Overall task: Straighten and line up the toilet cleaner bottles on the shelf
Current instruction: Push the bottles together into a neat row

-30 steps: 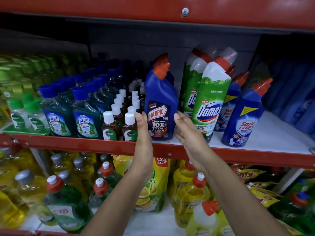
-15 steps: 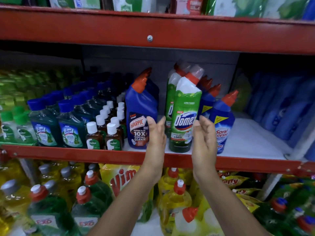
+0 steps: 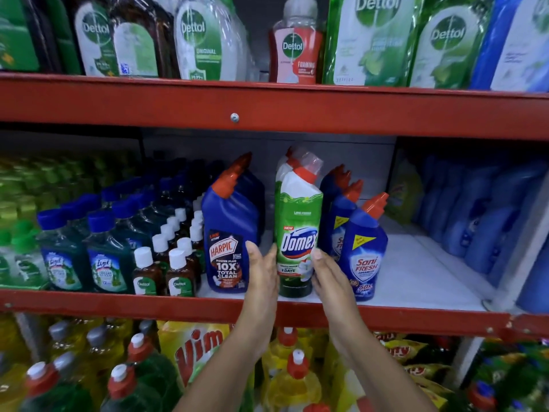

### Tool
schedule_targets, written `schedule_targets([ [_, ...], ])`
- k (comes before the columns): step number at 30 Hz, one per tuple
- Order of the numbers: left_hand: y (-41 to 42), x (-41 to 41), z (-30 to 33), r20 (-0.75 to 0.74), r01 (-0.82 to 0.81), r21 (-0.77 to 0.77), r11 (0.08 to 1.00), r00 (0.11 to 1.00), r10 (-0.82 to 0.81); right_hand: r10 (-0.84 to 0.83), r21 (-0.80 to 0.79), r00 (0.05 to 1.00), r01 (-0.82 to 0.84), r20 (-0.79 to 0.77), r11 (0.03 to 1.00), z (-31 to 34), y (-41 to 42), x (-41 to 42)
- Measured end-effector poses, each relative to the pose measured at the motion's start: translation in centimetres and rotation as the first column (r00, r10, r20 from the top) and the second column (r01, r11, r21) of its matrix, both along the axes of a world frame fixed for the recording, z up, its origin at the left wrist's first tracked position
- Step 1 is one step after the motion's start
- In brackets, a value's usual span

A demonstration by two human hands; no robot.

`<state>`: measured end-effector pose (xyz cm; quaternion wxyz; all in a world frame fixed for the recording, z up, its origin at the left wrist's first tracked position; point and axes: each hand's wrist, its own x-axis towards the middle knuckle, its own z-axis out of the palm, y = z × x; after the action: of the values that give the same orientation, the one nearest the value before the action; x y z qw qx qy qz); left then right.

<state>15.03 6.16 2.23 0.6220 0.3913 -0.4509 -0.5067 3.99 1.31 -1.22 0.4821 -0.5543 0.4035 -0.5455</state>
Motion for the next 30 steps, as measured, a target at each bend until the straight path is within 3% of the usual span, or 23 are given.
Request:
schedule_targets([
  [8, -0.5, 0.0, -0.7, -0.068, 0.001, 0.021, 1.0, 0.998, 0.001, 0.123, 0.048, 0.988, -0.119, -0.097, 0.992, 0.4, -0.2, -0.5],
  [19, -0.2, -0.4, -0.5, 0.054, -0.038, -0.019, 0.999, 0.998, 0.039, 0.092, 0.018, 0.995, -0.091, -0.031, 0.996, 0.6, 0.3, -0.1],
  [26, 0.0, -0.1, -0.5, 0.021, 0.017, -0.009, 1.0, 1.0, -0.017, 0.069, 0.019, 0.998, -0.069, -0.003, 0.997, 0.7, 0.6, 0.2],
  [30, 0.4, -0.5, -0.6, 0.068, -0.086, -0.036, 0.996, 0.994, 0.088, 0.088, 0.025, 0.996, -0.088, -0.005, 0.996, 0.8, 0.6, -0.2],
])
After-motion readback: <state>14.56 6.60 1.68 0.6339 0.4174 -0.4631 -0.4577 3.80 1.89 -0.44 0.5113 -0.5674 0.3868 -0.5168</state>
